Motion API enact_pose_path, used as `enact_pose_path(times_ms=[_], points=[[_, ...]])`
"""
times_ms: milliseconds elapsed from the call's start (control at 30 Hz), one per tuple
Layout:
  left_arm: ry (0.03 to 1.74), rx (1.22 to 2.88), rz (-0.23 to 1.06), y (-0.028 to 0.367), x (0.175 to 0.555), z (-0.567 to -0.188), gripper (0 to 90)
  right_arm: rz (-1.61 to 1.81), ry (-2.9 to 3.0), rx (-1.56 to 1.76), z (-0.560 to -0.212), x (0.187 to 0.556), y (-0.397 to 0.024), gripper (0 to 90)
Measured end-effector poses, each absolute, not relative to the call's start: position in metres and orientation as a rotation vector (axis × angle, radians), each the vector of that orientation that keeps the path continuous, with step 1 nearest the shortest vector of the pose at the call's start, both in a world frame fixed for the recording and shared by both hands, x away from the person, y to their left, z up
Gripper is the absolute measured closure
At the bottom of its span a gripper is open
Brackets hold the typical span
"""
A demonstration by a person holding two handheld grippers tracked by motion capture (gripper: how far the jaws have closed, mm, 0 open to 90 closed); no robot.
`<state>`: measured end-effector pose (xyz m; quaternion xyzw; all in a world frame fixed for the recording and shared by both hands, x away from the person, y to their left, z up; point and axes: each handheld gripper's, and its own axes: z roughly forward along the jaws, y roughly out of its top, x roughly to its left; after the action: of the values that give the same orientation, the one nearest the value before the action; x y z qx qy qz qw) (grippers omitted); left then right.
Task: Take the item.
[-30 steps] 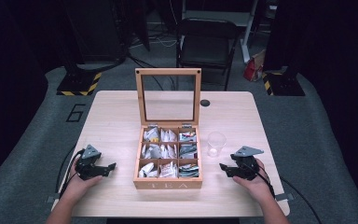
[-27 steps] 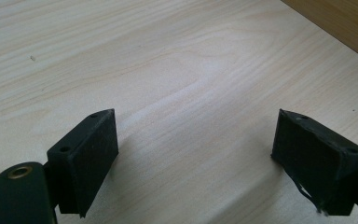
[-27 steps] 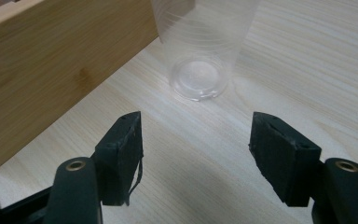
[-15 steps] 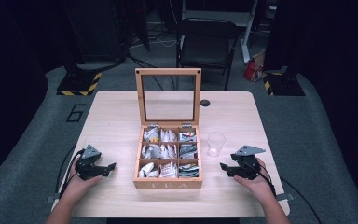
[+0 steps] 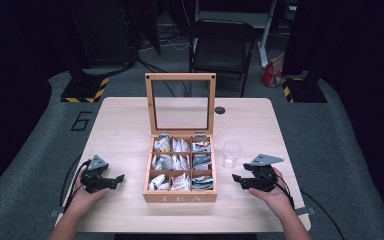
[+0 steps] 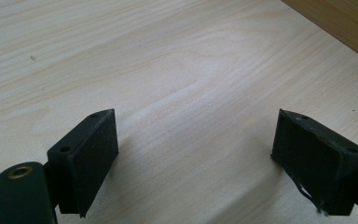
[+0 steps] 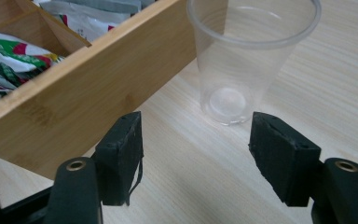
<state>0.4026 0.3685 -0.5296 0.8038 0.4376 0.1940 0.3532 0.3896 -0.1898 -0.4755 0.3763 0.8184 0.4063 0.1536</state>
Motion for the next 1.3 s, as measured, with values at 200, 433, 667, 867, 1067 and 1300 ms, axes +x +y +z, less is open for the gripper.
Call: enact_pose_path(times_ms=[200, 433, 667, 867, 1067, 1300], points=[[1.128, 2.081, 0.503, 0.369, 0.403, -0.53, 13.7, 1.189, 2.335, 1.052, -0.463, 0.391, -0.188, 36.3], [1.13, 2.082, 0.5, 0.369, 0.403, -0.529, 13.8, 1.178, 2.35, 1.037, -0.455, 0.391, -0.178, 37.8], [1.13, 2.081, 0.505, 0.369, 0.403, -0.53, 13.8, 1.171, 2.357, 1.023, -0.449, 0.395, -0.168, 38.6], [1.128, 2.082, 0.506, 0.369, 0.403, -0.529, 13.7, 1.165, 2.371, 0.993, -0.44, 0.397, -0.157, 38.7], [1.131, 2.08, 0.506, 0.369, 0.403, -0.53, 13.7, 1.151, 2.394, 0.955, -0.437, 0.4, -0.149, 39.0], [1.127, 2.086, 0.503, 0.369, 0.403, -0.529, 13.8, 1.16, 2.401, 0.957, -0.432, 0.403, -0.144, 39.0]])
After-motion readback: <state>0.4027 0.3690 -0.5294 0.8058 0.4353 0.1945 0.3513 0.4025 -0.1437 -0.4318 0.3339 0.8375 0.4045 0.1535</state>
